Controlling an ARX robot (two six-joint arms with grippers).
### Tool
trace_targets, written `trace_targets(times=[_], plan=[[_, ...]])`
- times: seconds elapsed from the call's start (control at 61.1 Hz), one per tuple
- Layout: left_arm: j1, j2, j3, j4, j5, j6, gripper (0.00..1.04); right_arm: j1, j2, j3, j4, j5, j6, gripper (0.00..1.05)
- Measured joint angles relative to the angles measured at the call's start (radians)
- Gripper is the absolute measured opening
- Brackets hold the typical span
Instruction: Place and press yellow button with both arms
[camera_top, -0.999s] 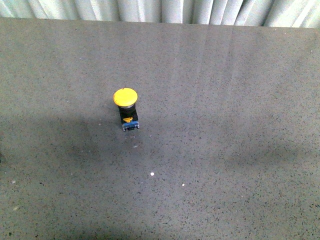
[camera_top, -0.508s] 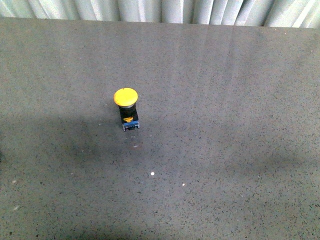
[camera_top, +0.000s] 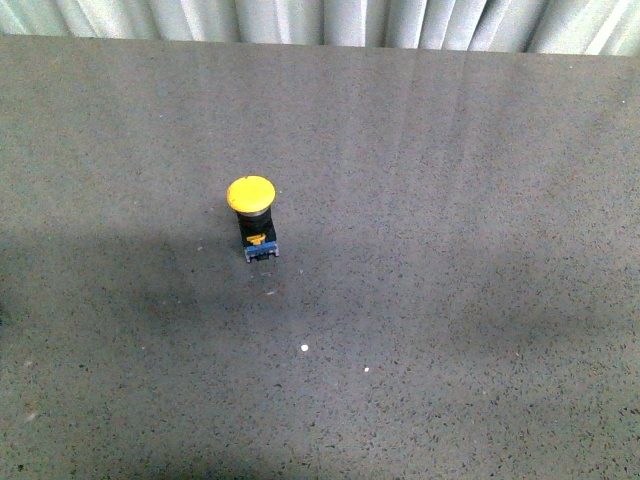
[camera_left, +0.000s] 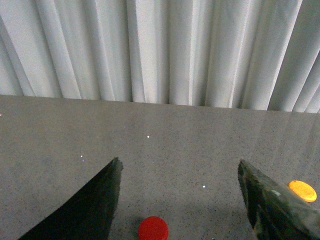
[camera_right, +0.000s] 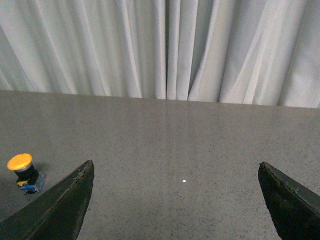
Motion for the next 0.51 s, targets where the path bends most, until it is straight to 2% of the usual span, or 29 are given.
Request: trace_targets(times=[0.082,0.115,0.164,0.508], plan=[[0.0,0.0,0.0,0.0,0.0,0.0,0.94,0.0,0.0,0.0,0.0,0.0,0.0,0.95],[0.0,0.0,0.0,0.0,0.0,0.001,0.97,0.0,0.0,0.0,0.0,0.0,0.0,0.96],[0.0,0.0,0.0,0.0,0.0,0.0,0.95,0.0,0.0,0.0,0.0,0.0,0.0,0.96],[0.0,0.0,0.0,0.0,0.0,0.0,0.96,0.0,0.0,0.0,0.0,0.0,0.0,0.96]])
